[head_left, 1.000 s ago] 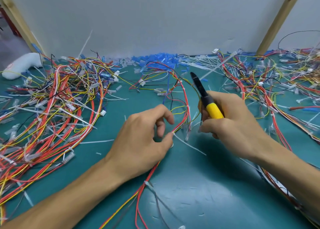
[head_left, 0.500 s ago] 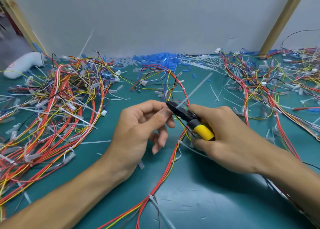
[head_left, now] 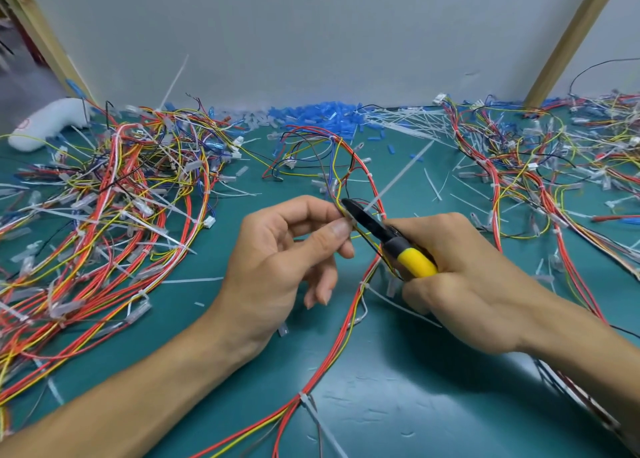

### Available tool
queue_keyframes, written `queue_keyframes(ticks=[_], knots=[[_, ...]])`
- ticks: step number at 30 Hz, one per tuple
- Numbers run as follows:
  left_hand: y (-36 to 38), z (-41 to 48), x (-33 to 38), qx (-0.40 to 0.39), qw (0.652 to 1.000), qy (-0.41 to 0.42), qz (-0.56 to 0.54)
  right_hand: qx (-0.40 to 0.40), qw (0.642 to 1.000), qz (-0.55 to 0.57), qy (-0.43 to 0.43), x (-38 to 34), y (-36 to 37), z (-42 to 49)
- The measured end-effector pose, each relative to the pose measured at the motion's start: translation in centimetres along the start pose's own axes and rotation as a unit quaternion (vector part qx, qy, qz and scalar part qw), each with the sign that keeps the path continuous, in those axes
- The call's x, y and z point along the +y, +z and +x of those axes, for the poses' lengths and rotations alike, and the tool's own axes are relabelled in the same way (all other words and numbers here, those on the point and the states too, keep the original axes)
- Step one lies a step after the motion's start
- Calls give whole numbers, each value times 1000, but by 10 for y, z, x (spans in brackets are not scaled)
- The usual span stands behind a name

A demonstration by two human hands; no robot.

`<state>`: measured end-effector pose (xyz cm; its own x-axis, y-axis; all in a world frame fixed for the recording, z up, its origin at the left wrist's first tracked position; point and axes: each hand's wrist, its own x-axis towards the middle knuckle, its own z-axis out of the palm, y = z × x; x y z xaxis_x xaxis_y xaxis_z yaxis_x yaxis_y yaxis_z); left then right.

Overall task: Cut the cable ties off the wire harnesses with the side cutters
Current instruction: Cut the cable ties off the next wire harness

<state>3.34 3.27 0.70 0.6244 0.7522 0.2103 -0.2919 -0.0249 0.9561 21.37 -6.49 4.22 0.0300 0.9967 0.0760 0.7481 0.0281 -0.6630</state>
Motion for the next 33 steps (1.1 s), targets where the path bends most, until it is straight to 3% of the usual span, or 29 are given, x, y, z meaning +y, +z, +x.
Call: queue_keyframes(ticks=[4, 9, 28, 33], knots=[[-1, -1, 1, -22, 1000, 5, 2, -14, 1000, 12, 4, -2, 1, -1], [1, 0, 1, 6, 999, 27, 46, -24, 999, 17, 13, -2, 2, -1], [1, -1, 4, 12, 997, 49, 54, -22, 999, 43, 20, -4, 4, -3], [0, -1, 4, -7, 998, 60, 32, -11, 998, 53, -12, -3, 4, -1]])
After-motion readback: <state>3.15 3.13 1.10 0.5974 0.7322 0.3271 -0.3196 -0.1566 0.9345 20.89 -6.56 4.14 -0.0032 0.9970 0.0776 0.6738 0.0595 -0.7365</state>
